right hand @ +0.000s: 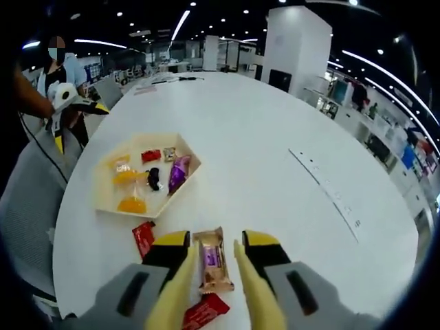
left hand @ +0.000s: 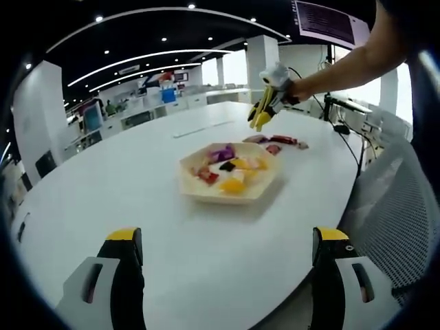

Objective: Place the target food into the container with the food tongs after gripping and lifting it, then release it inside without dropping or visibly crushing the food.

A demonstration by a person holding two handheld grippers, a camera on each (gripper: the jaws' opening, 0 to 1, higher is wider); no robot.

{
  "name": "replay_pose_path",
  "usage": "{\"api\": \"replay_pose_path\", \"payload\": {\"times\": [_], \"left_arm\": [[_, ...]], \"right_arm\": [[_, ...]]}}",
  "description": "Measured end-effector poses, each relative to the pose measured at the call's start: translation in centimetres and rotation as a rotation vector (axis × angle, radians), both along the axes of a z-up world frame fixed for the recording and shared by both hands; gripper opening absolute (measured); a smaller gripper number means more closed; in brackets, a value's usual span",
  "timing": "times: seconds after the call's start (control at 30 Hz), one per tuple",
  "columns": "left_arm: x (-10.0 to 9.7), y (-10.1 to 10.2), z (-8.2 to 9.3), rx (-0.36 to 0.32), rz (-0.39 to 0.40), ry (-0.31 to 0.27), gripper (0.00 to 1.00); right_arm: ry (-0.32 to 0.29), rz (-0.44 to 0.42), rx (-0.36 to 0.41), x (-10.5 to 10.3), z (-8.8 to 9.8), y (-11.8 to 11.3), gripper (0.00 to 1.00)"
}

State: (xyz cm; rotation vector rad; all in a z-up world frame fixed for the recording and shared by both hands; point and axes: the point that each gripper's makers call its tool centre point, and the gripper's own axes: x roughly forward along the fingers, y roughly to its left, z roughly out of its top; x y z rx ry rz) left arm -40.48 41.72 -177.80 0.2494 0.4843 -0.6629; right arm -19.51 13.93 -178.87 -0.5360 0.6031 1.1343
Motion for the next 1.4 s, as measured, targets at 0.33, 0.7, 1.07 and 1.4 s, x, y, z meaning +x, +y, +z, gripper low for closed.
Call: {"api": "replay_pose_path", "payload": {"times": [0.33,0.7,1.07,1.4], "left_arm": [[0.0,0.1,-0.1,0.002,0.006,0.004,1.0],[0.0,0.2,-0.3,0.008,0.004,0.009,1.0],[0.0,0.2,-0.2,0.006,0.007,0.007,1.0],[0.0,0.2,-0.1,0.007,0.002,0.003,1.0]], "right_arm": [[0.023,-0.015,-0.008,0.0,-1.7,0.0,0.3],[0.06,-0.067,-0.028,0.3,-3.1,0.0,0.3],[0.078,-0.088,-0.073,-0.2,-3.8,0.0,0.24],[0.094,-0.125,-0.045,-0.4,-2.2,0.8,0.23]]}}
